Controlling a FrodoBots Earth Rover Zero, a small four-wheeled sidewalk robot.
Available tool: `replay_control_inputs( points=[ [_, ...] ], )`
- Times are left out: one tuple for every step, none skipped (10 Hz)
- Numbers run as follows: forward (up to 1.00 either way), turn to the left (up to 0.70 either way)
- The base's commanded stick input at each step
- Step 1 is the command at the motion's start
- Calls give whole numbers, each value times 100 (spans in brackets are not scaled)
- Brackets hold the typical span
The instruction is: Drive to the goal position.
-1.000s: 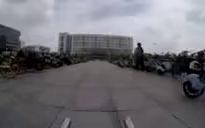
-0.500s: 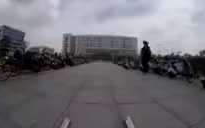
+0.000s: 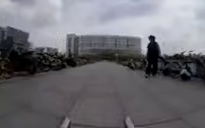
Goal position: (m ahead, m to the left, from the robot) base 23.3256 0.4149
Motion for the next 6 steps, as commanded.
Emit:
replay_control_inputs(
  points=[
    [100,-28],
    [100,-7],
    [100,0],
    [100,0],
    [100,0],
    [100,-2]
  ],
)
